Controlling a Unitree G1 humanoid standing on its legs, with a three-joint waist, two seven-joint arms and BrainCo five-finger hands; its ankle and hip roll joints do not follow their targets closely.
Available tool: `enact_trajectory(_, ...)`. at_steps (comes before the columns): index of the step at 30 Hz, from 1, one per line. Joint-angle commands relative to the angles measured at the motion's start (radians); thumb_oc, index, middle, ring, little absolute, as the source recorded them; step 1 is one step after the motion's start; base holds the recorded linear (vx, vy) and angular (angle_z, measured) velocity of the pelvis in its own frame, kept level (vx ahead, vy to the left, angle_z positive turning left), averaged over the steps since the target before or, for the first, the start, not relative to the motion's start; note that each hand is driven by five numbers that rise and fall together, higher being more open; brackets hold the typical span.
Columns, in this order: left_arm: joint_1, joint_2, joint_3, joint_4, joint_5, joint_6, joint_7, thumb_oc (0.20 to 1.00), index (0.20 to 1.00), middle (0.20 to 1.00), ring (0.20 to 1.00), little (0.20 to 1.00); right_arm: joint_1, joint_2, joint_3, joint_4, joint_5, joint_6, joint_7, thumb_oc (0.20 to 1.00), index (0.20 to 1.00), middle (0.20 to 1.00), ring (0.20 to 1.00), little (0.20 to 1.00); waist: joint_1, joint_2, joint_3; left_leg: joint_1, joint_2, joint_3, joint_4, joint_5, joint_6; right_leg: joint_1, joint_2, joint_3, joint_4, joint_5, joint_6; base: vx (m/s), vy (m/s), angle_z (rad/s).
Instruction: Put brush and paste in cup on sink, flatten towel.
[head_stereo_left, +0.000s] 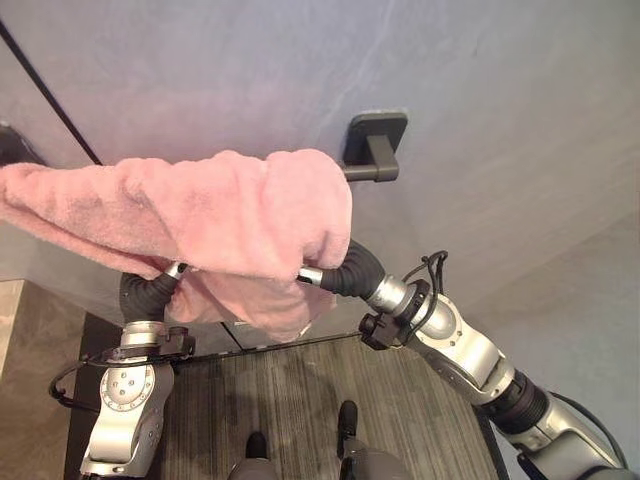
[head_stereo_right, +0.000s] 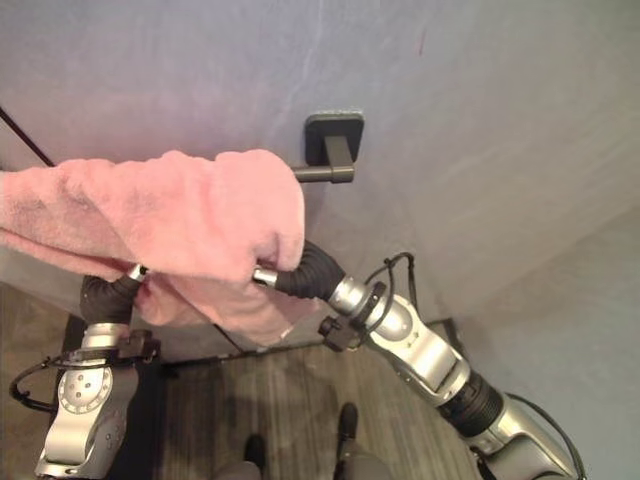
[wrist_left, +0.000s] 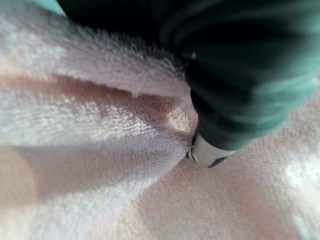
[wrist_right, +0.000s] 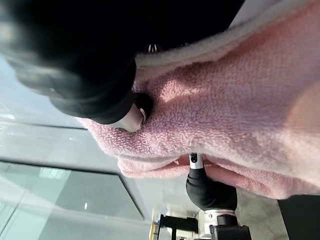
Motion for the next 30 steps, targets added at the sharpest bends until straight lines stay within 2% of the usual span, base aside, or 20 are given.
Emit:
enact_trajectory(1,-0.034,0.050,-0.035,-0.021,-0.007,-0.032,-0.021,0.200,0.200,0.200,0.200,0.200,0.001,0.052,-0.028,-0.024,0.038,-0.046,0.007,0.200,0.200,0.200,0.200,0.200,-0.019,-0.012,-0.063,-0.034,-0.029,0.012,0.016,0.029,0.055,0.061,-0.113,0.027,0.008,-0.055,0.128,0.00,0.000,0.00)
enact_trajectory(5,-0.026,0.045,-0.033,-0.009,-0.003,-0.032,-0.019,0.200,0.200,0.200,0.200,0.200,0.008,0.061,-0.023,-0.002,0.040,-0.044,0.008,0.200,0.200,0.200,0.200,0.200,-0.022,0.000,-0.072,-0.026,-0.026,0.010,0.009,0.031,0.051,0.068,-0.110,0.024,0.004,-0.062,0.125,0.01,-0.004,0.00)
enact_trajectory(6,-0.018,0.048,-0.025,-0.001,0.004,-0.029,-0.016,0.200,0.200,0.200,0.200,0.200,0.010,0.063,-0.018,0.011,0.041,-0.038,0.011,1.000,1.000,1.000,1.000,1.000,-0.019,0.007,-0.075,-0.023,-0.024,0.006,0.008,0.033,0.049,0.073,-0.110,0.020,0.004,-0.065,0.122,0.00,0.000,0.00)
enact_trajectory(7,-0.006,0.051,-0.014,0.019,0.026,-0.024,-0.005,0.200,0.200,0.200,0.200,0.200,0.015,0.063,-0.019,0.020,0.031,-0.034,0.003,1.000,1.000,1.000,1.000,1.000,-0.018,0.011,-0.076,-0.021,-0.024,0.006,0.007,0.035,0.048,0.076,-0.109,0.018,0.003,-0.066,0.121,0.02,-0.031,0.02)
enact_trajectory(8,0.003,0.053,-0.004,0.024,0.037,-0.020,0.001,0.448,0.448,0.448,0.448,0.448,0.020,0.060,-0.025,0.019,0.026,-0.035,0.004,1.000,1.000,1.000,1.000,1.000,-0.019,0.014,-0.078,-0.020,-0.023,0.005,0.006,0.035,0.047,0.078,-0.109,0.016,0.002,-0.067,0.121,0.00,0.000,0.00)
enact_trajectory(9,0.023,0.061,0.011,0.045,0.076,-0.010,0.013,1.000,1.000,1.000,1.000,1.000,0.031,0.053,-0.030,0.019,0.012,-0.033,0.007,1.000,1.000,1.000,1.000,1.000,-0.018,0.019,-0.081,-0.019,-0.021,0.004,0.005,0.037,0.047,0.081,-0.109,0.013,0.001,-0.069,0.119,0.00,0.000,0.00)
enact_trajectory(14,0.119,0.093,0.070,0.100,0.217,0.025,0.019,1.000,1.000,1.000,1.000,1.000,0.105,0.010,-0.096,0.055,-0.099,-0.033,-0.008,1.000,1.000,1.000,1.000,1.000,-0.020,0.041,-0.089,-0.013,-0.020,-0.004,0.003,0.039,0.045,0.095,-0.111,0.003,0.000,-0.075,0.117,0.00,-0.007,0.06)
enact_trajectory(18,0.220,0.131,0.130,0.200,0.353,0.049,-0.011,1.000,1.000,1.000,1.000,1.000,0.279,-0.067,-0.256,0.153,-0.300,-0.048,-0.050,1.000,1.000,1.000,1.000,1.000,-0.048,0.062,-0.094,-0.009,-0.020,-0.006,0.000,0.039,0.042,0.104,-0.112,-0.005,0.000,-0.081,0.114,0.00,0.007,0.10)
enact_trajectory(19,0.219,0.131,0.127,0.201,0.354,0.048,-0.010,1.000,1.000,1.000,1.000,1.000,0.283,-0.067,-0.259,0.151,-0.302,-0.048,-0.051,1.000,1.000,1.000,1.000,1.000,-0.047,0.062,-0.095,-0.008,-0.020,-0.007,0.000,0.039,0.042,0.105,-0.112,-0.007,0.000,-0.082,0.114,0.00,0.000,0.00)
enact_trajectory(21,0.261,0.105,0.166,0.259,0.337,0.062,-0.022,1.000,1.000,1.000,1.000,1.000,0.412,-0.088,-0.378,0.181,-0.379,-0.046,-0.076,1.000,1.000,1.000,1.000,1.000,-0.063,0.073,-0.102,-0.008,-0.019,-0.013,0.000,0.040,0.040,0.113,-0.114,-0.016,0.000,-0.084,0.110,0.00,0.000,0.00)
enact_trajectory(22,0.261,0.105,0.166,0.259,0.337,0.063,-0.022,1.000,1.000,1.000,1.000,1.000,0.412,-0.088,-0.379,0.181,-0.379,-0.046,-0.075,1.000,1.000,1.000,1.000,1.000,-0.063,0.073,-0.102,-0.008,-0.019,-0.014,0.000,0.040,0.040,0.113,-0.114,-0.016,0.000,-0.084,0.110,0.00,0.000,0.00)
enact_trajectory(25,0.298,0.072,0.232,0.263,0.340,0.068,-0.012,1.000,1.000,1.000,1.000,1.000,0.517,-0.098,-0.524,0.183,-0.394,-0.051,-0.106,1.000,1.000,1.000,1.000,1.000,-0.076,0.080,-0.106,-0.015,-0.019,-0.028,0.000,0.045,0.037,0.120,-0.116,-0.031,0.002,-0.088,0.106,0.00,-0.005,0.03)
enact_trajectory(27,0.306,0.064,0.295,0.263,0.359,0.051,0.020,1.000,1.000,1.000,1.000,1.000,0.570,-0.106,-0.654,0.141,-0.440,-0.109,-0.165,1.000,1.000,1.000,1.000,1.000,-0.083,0.085,-0.111,-0.021,-0.018,-0.041,0.000,0.047,0.035,0.124,-0.119,-0.044,0.005,-0.090,0.107,0.00,-0.007,0.20)
enact_trajectory(29,0.291,0.085,0.338,0.247,0.373,0.031,0.044,1.000,1.000,1.000,1.000,1.000,0.552,-0.161,-0.702,0.146,-0.564,-0.144,-0.206,1.000,1.000,1.000,1.000,1.000,-0.081,0.088,-0.116,-0.026,-0.019,-0.052,0.000,0.048,0.034,0.128,-0.122,-0.053,0.006,-0.094,0.107,0.00,-0.004,0.23)
enact_trajectory(30,0.291,0.084,0.338,0.245,0.374,0.033,0.044,1.000,1.000,1.000,1.000,1.000,0.552,-0.161,-0.702,0.146,-0.567,-0.144,-0.207,1.000,1.000,1.000,1.000,1.000,-0.082,0.089,-0.115,-0.026,-0.019,-0.053,0.000,0.048,0.034,0.128,-0.122,-0.054,0.006,-0.094,0.107,0.00,-0.009,0.06)
